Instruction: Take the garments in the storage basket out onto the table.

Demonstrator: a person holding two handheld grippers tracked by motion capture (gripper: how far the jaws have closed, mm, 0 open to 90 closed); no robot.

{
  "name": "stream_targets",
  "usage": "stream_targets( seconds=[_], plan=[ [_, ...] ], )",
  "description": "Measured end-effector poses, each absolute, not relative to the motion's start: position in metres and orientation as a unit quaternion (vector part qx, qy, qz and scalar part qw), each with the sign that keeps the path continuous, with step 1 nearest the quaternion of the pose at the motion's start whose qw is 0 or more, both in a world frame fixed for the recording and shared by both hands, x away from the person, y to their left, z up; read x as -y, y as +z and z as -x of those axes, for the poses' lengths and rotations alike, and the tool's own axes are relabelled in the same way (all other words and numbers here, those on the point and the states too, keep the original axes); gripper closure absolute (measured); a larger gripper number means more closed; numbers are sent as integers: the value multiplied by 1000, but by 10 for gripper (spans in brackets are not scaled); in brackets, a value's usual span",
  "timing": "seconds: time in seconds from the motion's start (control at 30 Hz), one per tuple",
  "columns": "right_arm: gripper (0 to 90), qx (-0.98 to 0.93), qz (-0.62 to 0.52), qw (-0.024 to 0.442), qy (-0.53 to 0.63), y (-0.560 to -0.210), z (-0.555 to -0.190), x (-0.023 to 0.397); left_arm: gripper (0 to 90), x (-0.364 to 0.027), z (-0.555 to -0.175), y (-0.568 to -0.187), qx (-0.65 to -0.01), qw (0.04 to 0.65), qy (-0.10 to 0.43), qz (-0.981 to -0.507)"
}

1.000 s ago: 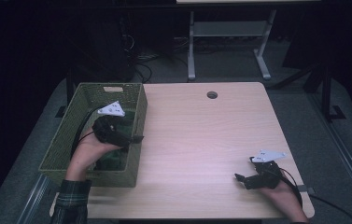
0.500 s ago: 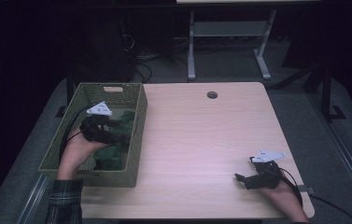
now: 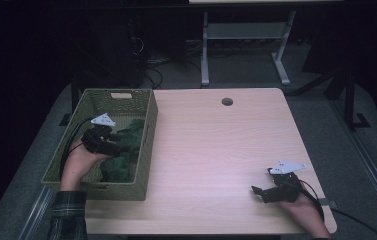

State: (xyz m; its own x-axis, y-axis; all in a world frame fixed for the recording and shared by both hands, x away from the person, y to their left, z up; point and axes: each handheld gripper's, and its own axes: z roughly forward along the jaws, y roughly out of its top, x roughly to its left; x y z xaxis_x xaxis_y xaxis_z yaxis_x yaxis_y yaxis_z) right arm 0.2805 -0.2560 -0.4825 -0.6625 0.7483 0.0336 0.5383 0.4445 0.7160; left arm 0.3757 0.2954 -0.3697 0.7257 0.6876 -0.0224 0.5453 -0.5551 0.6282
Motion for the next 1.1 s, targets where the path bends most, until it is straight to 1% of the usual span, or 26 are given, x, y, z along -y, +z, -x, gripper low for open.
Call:
stream_targets(
  seconds=[0.33, 0.47, 0.5, 0.53, 0.57, 0.7, 0.73, 0.77, 0.8, 0.93, 1.1],
  plan=[
    [81, -837, -384, 145, 361, -482, -280, 256, 440, -305, -381, -387, -370, 278, 101, -881],
    [81, -837, -384, 145, 361, -482, -281, 256, 471, -307, -383, -393, -376, 267, 93, -883],
    [81, -837, -385, 145, 361, -482, -280, 256, 485, -308, -384, -394, -377, 265, 91, -883],
    [81, -837, -385, 145, 361, -482, -280, 256, 520, -308, -384, -396, -379, 264, 88, -882],
    [81, -837, -385, 145, 361, -482, -280, 256, 520, -308, -385, -397, -383, 266, 84, -881],
    [81, -837, -385, 145, 361, -482, -280, 256, 659, -309, -386, -399, -387, 260, 65, -883],
    [81, -837, -385, 145, 361, -482, -280, 256, 723, -309, -386, -399, -386, 258, 63, -883],
    [81, -837, -385, 145, 361, -482, -280, 256, 723, -309, -387, -399, -387, 256, 60, -884],
    [81, -837, -385, 145, 361, -482, -280, 256, 774, -309, -387, -399, -391, 256, 59, -882],
    [81, -837, -385, 145, 361, -482, -280, 256, 803, -312, -386, -394, -399, 266, 65, -875],
    [81, -837, -384, 145, 361, -482, -281, 256, 811, -318, -382, -381, -408, 287, 75, -863]
  ],
)
